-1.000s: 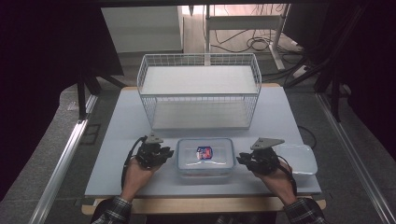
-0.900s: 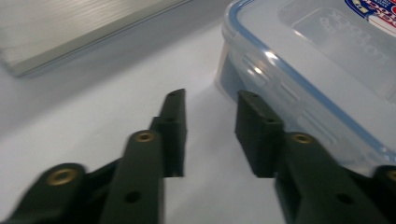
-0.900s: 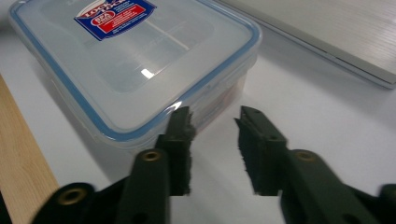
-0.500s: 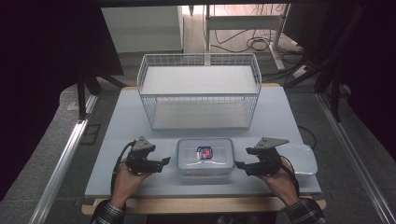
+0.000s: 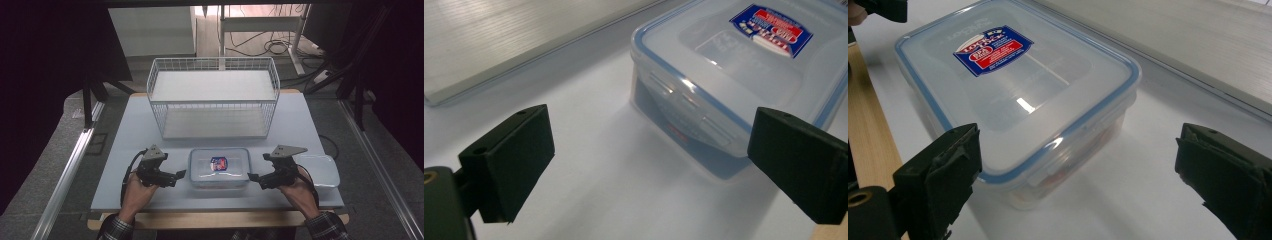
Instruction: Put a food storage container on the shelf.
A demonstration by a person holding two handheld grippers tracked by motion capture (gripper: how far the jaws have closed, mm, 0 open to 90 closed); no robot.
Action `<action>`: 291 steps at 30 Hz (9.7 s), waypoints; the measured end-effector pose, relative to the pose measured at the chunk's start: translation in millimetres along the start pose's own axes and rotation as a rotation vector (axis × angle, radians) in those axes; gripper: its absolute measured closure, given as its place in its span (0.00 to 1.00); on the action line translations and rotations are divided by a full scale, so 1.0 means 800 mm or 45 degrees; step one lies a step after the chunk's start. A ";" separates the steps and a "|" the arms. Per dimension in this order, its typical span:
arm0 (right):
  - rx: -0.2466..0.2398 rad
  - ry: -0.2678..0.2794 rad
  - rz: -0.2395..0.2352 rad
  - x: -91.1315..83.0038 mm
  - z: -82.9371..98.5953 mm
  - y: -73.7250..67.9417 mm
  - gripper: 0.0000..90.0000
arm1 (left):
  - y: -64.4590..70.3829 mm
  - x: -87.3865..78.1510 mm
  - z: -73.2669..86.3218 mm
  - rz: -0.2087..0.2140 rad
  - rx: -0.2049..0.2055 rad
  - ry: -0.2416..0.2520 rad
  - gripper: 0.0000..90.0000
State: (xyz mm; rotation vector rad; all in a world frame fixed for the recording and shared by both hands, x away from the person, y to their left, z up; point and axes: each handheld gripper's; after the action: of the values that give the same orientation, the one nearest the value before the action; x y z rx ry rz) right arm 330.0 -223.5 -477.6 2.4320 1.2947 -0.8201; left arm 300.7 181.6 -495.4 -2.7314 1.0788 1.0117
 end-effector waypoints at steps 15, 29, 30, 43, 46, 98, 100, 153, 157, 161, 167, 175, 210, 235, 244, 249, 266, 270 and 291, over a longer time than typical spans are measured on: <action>0.079 -0.123 0.003 0.023 -0.025 0.001 0.04 | 0.012 0.033 -0.035 0.158 -0.009 -0.079 0.01; 0.352 -0.182 -0.304 0.060 -0.013 0.019 0.05 | 0.000 0.070 -0.015 0.456 -0.210 -0.231 0.01; 0.352 -0.182 -0.304 0.060 -0.013 0.019 0.05 | 0.000 0.070 -0.015 0.456 -0.210 -0.231 0.03; 0.511 -0.157 -0.374 0.022 -0.004 0.022 0.49 | 0.001 0.030 0.004 0.482 -0.340 -0.138 0.42; 0.527 -0.146 -0.363 0.018 -0.004 0.022 0.53 | -0.001 0.029 0.004 0.480 -0.367 -0.104 0.50; 0.390 0.132 -0.218 -0.017 -0.111 0.036 0.59 | -0.012 -0.031 -0.112 0.302 -0.320 0.157 0.54; 0.384 0.138 -0.214 -0.020 -0.119 0.037 0.59 | -0.014 -0.034 -0.119 0.304 -0.320 0.165 0.54; 0.398 0.265 -0.132 -0.021 -0.280 0.120 0.57 | -0.092 -0.044 -0.273 0.314 -0.349 0.261 0.54; 0.403 0.253 -0.123 -0.018 -0.280 0.124 0.57 | -0.095 -0.038 -0.272 0.318 -0.365 0.258 0.54; 0.410 0.257 -0.117 -0.014 -0.278 0.128 0.57 | -0.098 -0.034 -0.272 0.319 -0.375 0.271 0.54; 0.387 0.271 -0.090 -0.012 -0.275 0.126 0.55 | -0.101 -0.032 -0.272 0.330 -0.360 0.283 0.53; 0.376 0.273 -0.058 -0.008 -0.270 0.126 0.56 | -0.107 -0.026 -0.272 0.339 -0.375 0.299 0.53; 0.291 0.228 0.174 0.010 -0.293 0.119 0.56 | -0.110 -0.016 -0.288 0.049 -0.282 0.275 0.42; 0.058 0.208 0.134 -0.005 -0.254 0.084 0.16 | -0.062 -0.031 -0.234 0.117 -0.016 0.254 0.12; 0.023 0.211 0.102 -0.007 -0.236 0.068 0.12 | -0.035 -0.036 -0.208 0.087 0.091 0.209 0.07; 0.000 0.197 0.065 -0.007 -0.220 0.056 0.09 | -0.017 -0.034 -0.188 0.081 0.135 0.198 0.06; -0.046 0.179 0.053 -0.014 -0.171 0.033 0.06 | -0.001 -0.027 -0.135 0.117 0.142 0.208 0.06; -0.071 0.168 0.059 -0.014 -0.159 0.027 0.06 | 0.005 -0.027 -0.123 0.137 0.137 0.193 0.06; -0.063 0.117 0.063 -0.017 -0.082 -0.001 0.07 | 0.034 -0.008 -0.041 0.103 0.155 0.093 0.08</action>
State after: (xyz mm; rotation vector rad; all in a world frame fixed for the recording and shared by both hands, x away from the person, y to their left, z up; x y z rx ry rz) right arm 346.9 -201.2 -416.7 2.4781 1.2654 -0.6631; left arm 298.5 156.7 -460.6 -2.6669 1.2278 0.8310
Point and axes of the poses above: each handheld gripper's, and its own axes: x roughly forward along the jaws, z roughly out of its underside, y roughly to its right, and after that the axes turned 3 degrees about -x, right-handed
